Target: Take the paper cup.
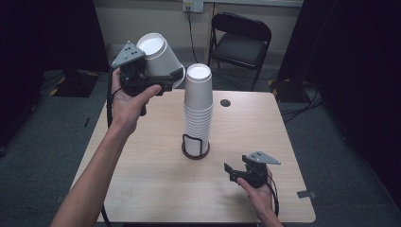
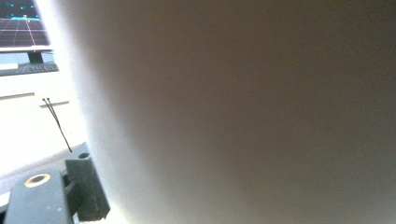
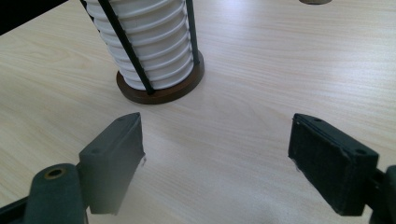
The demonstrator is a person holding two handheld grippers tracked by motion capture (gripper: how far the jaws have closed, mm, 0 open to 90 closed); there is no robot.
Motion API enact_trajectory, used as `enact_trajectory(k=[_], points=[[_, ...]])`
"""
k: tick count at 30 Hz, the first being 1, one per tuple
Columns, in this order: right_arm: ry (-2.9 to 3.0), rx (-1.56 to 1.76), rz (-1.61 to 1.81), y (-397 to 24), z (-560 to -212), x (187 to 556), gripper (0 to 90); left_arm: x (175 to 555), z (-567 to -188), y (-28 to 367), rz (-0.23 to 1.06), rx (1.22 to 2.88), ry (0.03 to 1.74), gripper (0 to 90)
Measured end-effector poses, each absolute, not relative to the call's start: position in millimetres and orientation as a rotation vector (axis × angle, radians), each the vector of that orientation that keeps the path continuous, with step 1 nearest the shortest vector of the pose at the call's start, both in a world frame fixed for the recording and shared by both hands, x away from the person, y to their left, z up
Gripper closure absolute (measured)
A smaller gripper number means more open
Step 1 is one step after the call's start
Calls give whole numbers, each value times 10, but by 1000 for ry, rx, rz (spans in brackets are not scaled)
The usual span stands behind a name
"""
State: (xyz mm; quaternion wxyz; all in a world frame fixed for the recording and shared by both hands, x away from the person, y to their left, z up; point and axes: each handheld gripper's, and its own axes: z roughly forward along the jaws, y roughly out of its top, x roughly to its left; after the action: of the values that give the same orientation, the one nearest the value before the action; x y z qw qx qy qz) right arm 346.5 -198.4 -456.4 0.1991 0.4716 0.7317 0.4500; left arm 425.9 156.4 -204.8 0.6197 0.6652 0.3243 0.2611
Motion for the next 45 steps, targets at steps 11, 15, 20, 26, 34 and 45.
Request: enact_trajectory(k=[11,15,20,26,34,45], points=[[2051,1321,1255,-1961,-4566,3465,180,4156,-2262,1716,558,1545,773,119],[2053,1321,1256,-1955,-4566,3464,180,4136,-2362,1735,552,1548,805,119],[2057,1320,1254,-1951,-4568,3465,185,4108,-2486,1743,550,1560,837,119],[2056,1312,1259,-1949,-4565,3460,188,4044,-2615,1707,521,1573,842,118],[2063,1300,1267,-1953,-4555,3451,217,3908,-2889,1689,464,1597,857,118],[2103,1306,1295,-1932,-4555,3457,253,3780,-3233,1552,395,1640,874,118]])
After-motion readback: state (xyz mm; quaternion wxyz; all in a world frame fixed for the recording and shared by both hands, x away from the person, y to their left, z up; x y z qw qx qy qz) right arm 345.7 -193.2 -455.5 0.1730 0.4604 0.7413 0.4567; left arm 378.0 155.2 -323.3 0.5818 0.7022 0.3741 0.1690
